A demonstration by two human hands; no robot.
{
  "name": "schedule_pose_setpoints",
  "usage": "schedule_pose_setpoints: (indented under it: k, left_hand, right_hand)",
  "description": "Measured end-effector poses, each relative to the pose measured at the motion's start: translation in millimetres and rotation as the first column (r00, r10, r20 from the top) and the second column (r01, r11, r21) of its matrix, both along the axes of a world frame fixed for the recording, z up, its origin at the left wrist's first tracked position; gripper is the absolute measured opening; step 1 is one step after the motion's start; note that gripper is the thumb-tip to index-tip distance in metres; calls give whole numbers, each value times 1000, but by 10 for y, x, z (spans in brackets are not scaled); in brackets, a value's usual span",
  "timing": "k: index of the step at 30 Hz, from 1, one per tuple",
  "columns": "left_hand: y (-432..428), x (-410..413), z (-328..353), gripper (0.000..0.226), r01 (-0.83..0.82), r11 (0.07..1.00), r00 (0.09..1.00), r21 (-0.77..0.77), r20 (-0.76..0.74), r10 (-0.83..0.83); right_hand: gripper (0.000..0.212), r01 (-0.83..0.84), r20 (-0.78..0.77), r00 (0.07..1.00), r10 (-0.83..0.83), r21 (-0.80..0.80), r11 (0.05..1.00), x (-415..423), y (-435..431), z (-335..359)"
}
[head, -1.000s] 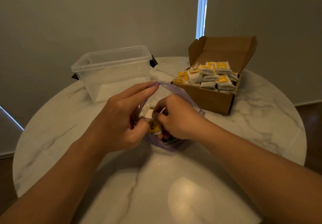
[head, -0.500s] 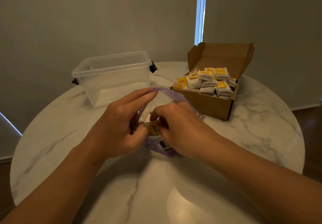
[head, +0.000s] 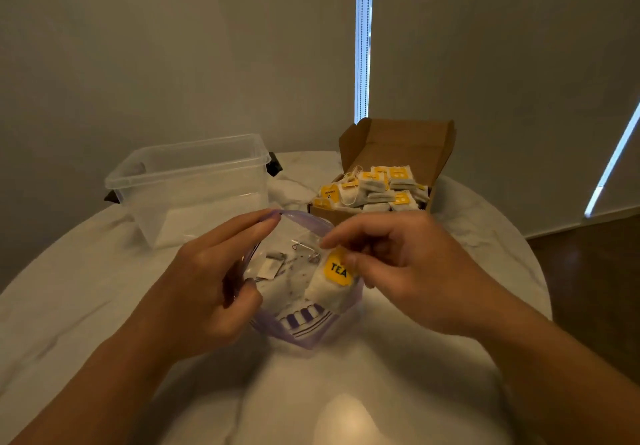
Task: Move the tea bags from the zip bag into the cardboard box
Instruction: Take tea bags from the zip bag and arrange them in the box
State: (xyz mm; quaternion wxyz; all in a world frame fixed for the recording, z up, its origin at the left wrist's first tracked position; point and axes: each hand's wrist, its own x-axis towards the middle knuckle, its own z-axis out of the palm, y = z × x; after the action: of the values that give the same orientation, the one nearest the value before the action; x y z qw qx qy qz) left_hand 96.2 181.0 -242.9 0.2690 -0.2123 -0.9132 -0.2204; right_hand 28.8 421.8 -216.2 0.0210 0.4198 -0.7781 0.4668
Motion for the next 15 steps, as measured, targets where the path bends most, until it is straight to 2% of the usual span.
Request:
schedule_pose_setpoints:
  k: [3,6,11,15]
  left_hand:
    - [-8,2,-4,66,-12,1000,1000,8,1,12]
    - [-5,3,0,65,-15,1000,1000,4,-1,15]
    - [0,0,3,66,-17,1000,1000,-5,6,17]
    - [-8,-7,2,65,-23,1000,1000,9,11,23]
  right_hand:
    - [20,7,138,990,14,-157,988,-172,146,183]
    - [19,81,134,990,-52,-222,972,-449,250,335]
    - [14,232,19,972,-232,-153,961,-1061,191,556]
    - [13,250,-12,968,-251,-39,967,-1351,-22,640]
